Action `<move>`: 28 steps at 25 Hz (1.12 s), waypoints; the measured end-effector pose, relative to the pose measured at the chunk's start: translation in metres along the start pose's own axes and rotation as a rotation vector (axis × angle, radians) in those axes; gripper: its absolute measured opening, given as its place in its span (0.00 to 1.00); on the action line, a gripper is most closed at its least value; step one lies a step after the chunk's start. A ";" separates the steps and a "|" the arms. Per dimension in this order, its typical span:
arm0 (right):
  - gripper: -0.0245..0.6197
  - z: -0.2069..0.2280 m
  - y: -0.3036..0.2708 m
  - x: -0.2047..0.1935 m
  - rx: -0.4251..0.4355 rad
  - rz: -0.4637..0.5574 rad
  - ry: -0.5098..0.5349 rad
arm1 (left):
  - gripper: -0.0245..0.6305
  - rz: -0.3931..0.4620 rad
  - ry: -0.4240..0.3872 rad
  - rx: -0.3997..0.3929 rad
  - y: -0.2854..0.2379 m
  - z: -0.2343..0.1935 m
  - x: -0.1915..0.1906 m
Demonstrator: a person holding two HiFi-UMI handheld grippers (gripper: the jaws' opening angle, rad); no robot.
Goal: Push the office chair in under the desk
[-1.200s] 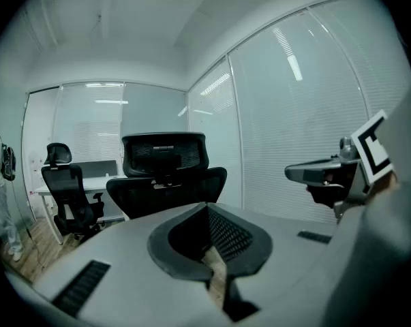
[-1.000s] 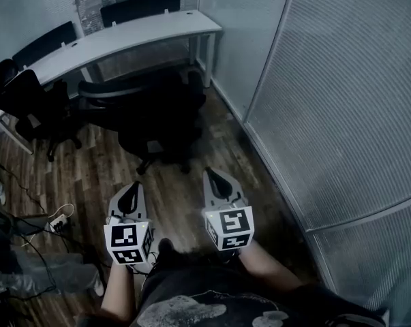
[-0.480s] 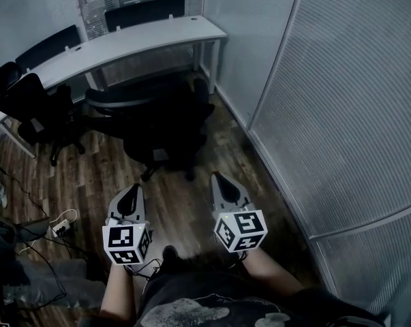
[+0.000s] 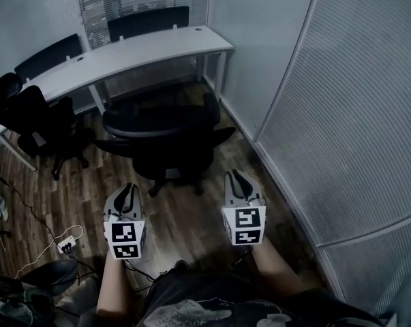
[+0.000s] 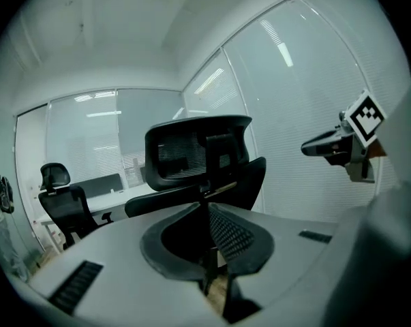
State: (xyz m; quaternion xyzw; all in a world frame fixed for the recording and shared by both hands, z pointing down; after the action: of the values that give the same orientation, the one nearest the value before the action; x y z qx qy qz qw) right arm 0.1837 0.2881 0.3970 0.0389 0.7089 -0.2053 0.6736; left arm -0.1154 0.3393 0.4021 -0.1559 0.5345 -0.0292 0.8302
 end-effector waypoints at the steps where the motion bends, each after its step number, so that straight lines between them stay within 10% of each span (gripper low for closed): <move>1: 0.12 -0.004 -0.007 0.002 -0.001 -0.011 0.023 | 0.09 0.007 -0.017 -0.003 -0.006 -0.008 -0.002; 9: 0.42 -0.016 -0.052 -0.004 -0.084 -0.095 0.296 | 0.49 0.049 -0.339 -0.016 -0.050 -0.054 -0.024; 13: 0.50 -0.014 -0.074 -0.007 -0.114 -0.157 0.403 | 0.54 0.045 -0.313 -0.051 -0.070 -0.065 -0.027; 28: 0.53 -0.004 -0.170 0.005 -0.129 -0.190 0.784 | 0.61 -0.105 -0.716 0.019 -0.148 -0.096 -0.021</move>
State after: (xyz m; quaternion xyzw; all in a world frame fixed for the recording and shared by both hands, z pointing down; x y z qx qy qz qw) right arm 0.1233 0.1329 0.4327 0.0061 0.9239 -0.1913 0.3314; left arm -0.1930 0.1817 0.4270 -0.1757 0.2009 -0.0205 0.9635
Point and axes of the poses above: the fingertips, and each gripper's own axes: y backward along the fingers, z to its right, x out of its top, the point moved 9 cm from there along y, backward along the fingers, and after that the axes turned 10 degrees about -y, right-handed, at the moved point
